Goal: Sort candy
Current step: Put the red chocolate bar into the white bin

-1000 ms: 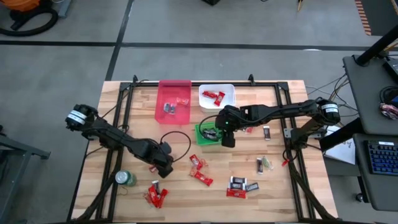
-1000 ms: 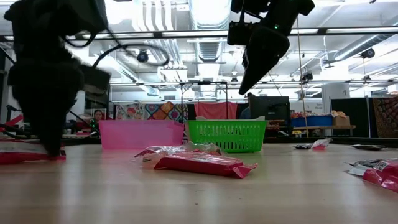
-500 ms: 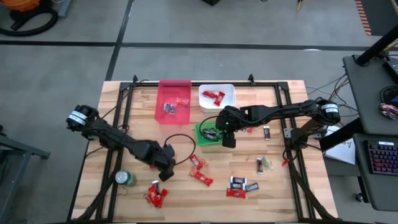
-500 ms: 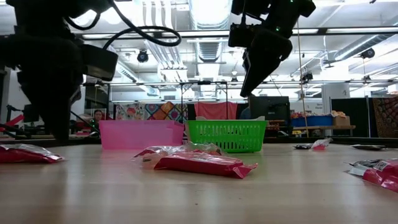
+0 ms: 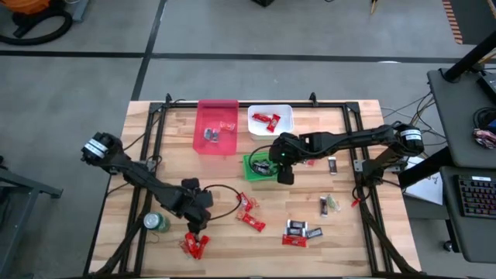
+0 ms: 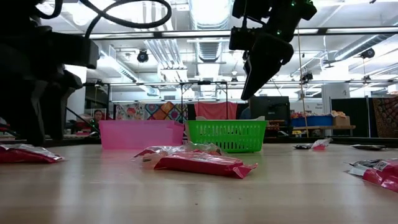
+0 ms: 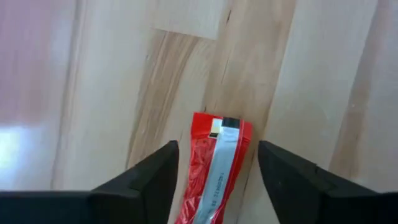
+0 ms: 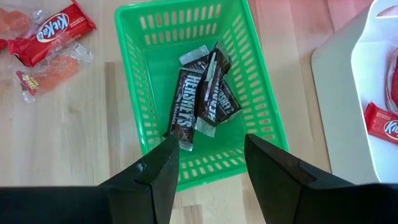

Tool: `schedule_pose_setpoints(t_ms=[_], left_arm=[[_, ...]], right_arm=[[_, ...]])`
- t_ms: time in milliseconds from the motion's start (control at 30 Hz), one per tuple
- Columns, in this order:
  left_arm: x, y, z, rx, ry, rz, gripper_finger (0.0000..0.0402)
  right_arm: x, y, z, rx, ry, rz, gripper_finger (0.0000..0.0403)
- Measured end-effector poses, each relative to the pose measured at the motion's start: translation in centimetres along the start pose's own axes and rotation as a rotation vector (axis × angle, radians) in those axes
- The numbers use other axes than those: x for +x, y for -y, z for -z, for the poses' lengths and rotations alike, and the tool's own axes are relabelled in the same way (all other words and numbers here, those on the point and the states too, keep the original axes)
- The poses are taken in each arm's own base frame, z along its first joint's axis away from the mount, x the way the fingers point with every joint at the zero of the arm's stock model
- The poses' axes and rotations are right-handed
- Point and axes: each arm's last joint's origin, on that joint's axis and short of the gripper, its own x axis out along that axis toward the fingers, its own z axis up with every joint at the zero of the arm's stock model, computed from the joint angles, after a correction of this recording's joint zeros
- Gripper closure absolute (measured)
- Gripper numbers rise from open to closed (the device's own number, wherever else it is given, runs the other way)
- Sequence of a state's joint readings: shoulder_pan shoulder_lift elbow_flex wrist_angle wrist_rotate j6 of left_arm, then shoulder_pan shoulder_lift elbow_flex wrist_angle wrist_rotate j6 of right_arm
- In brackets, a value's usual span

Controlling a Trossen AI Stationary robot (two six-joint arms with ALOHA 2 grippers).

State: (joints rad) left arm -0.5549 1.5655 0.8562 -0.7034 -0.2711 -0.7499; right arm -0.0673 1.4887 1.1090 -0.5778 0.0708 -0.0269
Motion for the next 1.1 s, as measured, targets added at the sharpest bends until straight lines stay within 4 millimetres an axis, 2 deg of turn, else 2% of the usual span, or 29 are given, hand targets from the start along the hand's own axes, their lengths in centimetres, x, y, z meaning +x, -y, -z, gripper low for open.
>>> schedule_pose_setpoints(t_ms=[133,267,500,800,933,1100], left_arm=[[0.7,0.2,0.1,-0.015,-0.029,-0.008,0.0190],[1.8,0.6,0.4,-0.006,-0.077,-0.020,0.0201],[2.5,0.9,0.5,0.003,-0.110,-0.022,0.0252],[1.5,0.5,0.5,0.031,-0.081,-0.004,0.0383],[0.1,0.1,0.2,0.039,0.000,0.005,0.0387],[-2.7,-0.7,-1.0,0.090,0.248,-0.033,0.0383]], right_arm=[[0.1,0.0,0.0,-0.002,0.011,0.000,0.0229],[0.1,0.0,0.0,-0.009,0.011,0.000,0.0229],[0.1,0.0,0.0,-0.008,0.011,0.000,0.0229],[0.4,-0.3,0.2,-0.016,0.014,-0.009,0.0229],[0.7,-0.7,0.4,-0.026,0.036,-0.044,0.0229],[1.2,-1.5,-0.1,-0.069,0.169,-0.068,0.0229]])
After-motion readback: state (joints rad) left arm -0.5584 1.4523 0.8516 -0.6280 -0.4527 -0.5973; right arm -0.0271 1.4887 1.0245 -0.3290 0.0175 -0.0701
